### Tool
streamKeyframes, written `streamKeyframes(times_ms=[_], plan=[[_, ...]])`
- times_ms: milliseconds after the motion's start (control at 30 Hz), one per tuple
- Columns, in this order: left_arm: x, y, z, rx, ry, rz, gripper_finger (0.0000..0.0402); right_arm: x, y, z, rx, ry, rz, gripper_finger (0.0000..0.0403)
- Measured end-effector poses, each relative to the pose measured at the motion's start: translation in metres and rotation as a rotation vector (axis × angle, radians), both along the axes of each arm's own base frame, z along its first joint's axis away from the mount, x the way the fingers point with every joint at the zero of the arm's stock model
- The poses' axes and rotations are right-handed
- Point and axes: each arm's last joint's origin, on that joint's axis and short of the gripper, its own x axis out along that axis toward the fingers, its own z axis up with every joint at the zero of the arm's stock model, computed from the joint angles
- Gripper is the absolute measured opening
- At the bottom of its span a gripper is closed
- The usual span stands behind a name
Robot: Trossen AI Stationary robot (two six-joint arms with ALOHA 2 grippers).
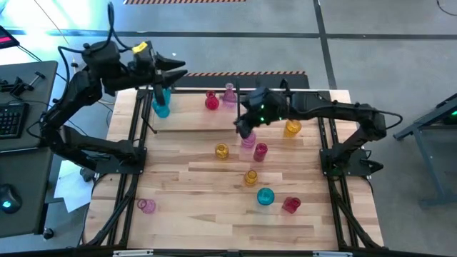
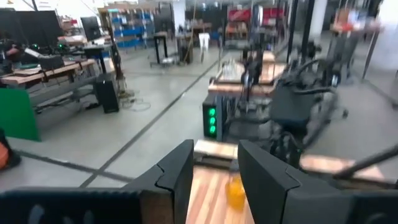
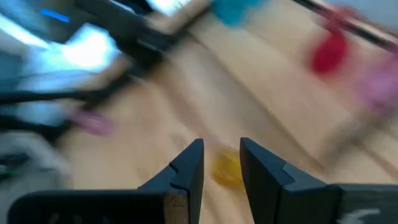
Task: Sort vases onto shelf
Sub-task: Put the middle yellow vase on the shelf
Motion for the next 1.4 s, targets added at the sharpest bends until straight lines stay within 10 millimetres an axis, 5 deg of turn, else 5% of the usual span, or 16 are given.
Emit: streamKeyframes(times_ms=[267, 367, 667, 967, 1400], plan=[[-0.001, 0.0, -0.007, -0.002, 0.08, 0.003, 0.0115, -0.061, 0.003, -0.024, -0.004, 0.665, -0.371, 0.0087], [-0.001, 0.0, -0.009, -0.003, 0.096, 0.003, 0.0115, -0.074, 0.002, -0.024, -0.007, 0.764, -0.426, 0.0087], [0.011, 0.005, -0.021, -0.019, 0.196, -0.01, 0.0115, -0.1, -0.012, -0.001, -0.035, 0.669, -0.473, 0.0087], [0.062, 0.022, -0.095, -0.028, 0.814, -0.172, 0.0115, -0.153, -0.009, 0.044, -0.103, 0.37, -0.561, 0.0087], [0.13, 0.013, -0.154, -0.123, 1.018, -0.396, 0.0115, -0.209, 0.007, 0.074, -0.178, 0.186, -0.405, 0.0087]])
